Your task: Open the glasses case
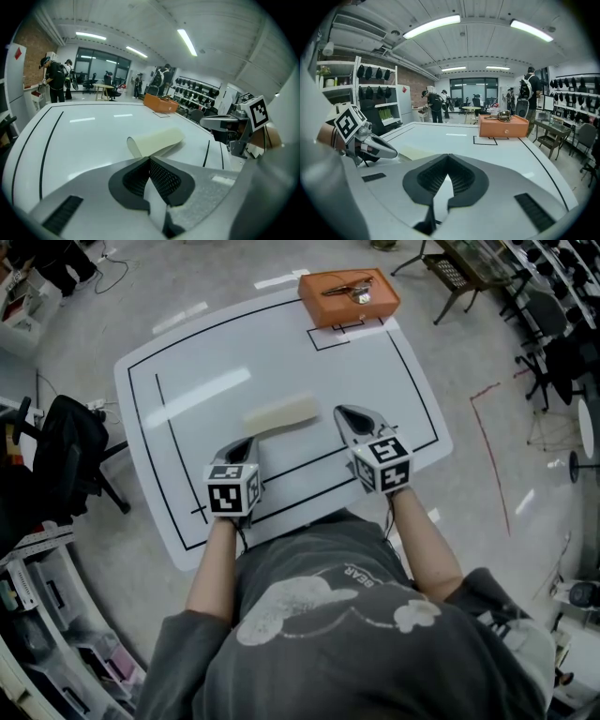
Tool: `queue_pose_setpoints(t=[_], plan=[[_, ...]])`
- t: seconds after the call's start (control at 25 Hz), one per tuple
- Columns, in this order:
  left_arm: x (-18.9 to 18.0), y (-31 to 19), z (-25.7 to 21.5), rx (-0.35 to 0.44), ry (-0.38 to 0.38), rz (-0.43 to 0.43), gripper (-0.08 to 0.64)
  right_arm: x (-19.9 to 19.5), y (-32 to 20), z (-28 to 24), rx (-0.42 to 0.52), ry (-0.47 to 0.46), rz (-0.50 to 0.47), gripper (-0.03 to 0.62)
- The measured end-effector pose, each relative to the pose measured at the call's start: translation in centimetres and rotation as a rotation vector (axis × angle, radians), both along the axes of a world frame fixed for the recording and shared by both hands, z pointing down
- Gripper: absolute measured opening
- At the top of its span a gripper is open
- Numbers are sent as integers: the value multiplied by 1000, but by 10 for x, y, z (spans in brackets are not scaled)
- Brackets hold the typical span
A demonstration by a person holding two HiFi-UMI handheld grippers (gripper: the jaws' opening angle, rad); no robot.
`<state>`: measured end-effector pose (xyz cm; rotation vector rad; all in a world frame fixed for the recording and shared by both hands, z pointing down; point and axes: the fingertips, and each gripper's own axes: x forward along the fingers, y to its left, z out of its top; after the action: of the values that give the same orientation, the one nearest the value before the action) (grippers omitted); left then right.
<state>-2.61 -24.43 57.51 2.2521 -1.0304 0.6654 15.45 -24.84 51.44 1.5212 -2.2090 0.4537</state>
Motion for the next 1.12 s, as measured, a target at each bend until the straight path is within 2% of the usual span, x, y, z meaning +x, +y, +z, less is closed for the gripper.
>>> queue_pose_setpoints(t=[0.28,0.48,0.6,0.8,0.92,1.12], plan=[[0,-3,5,2,-67,-44,2,-4,-20,2,-8,-6,-93,2],[-2,-5,8,18,-97,-66,2,-19,-31,11,-48,44,-297,7],[-2,-6,8,18,-100,-85,2,-33,-33,21,-54,141,-465,128],[-1,-7,8,11,-89,-120,2,-50,-27,46,-63,282,-707,275],[-1,-6,7,0,-86,-134,2,-53,-23,56,-63,344,-793,314],[-2,-5,8,-10,-82,-147,2,-56,-29,61,0,449,-879,315]])
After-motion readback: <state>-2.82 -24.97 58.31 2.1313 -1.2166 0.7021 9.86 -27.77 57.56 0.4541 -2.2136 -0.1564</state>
